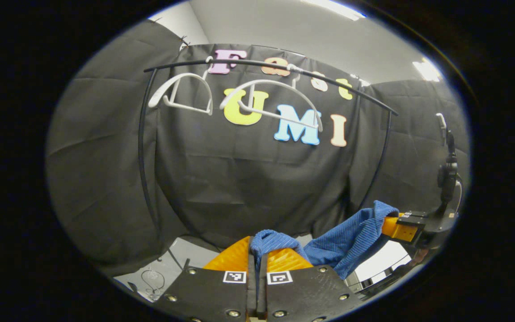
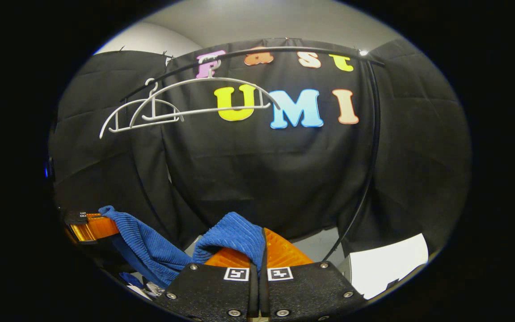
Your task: Grasp the clothes on the hanger with both hands and then place them into the laundry hamper below.
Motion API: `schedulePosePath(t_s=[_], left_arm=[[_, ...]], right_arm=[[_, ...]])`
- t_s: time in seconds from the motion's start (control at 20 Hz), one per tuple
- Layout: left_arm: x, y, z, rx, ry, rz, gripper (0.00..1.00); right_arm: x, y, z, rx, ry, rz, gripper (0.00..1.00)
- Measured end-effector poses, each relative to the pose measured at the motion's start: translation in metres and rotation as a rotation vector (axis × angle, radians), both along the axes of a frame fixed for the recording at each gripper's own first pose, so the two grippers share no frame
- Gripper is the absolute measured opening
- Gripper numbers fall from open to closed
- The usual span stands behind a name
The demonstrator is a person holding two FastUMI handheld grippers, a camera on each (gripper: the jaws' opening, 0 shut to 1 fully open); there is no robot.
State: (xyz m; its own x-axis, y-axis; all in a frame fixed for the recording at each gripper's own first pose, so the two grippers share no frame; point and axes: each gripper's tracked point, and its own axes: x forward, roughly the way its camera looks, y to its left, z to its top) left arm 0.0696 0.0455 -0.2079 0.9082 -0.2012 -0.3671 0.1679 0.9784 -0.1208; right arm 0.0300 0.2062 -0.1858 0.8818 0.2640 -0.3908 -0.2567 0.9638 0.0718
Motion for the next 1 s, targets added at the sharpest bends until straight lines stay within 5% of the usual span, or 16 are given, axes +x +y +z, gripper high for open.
schedulePosePath(t_s=[1.0], left_arm=[[-0.020, -0.003, -0.240, 0.081, 0.336, -0.018, 0.02]], right_arm=[[-0.019, -0.012, -0.204, -0.083, 0.359, -0.043, 0.01]])
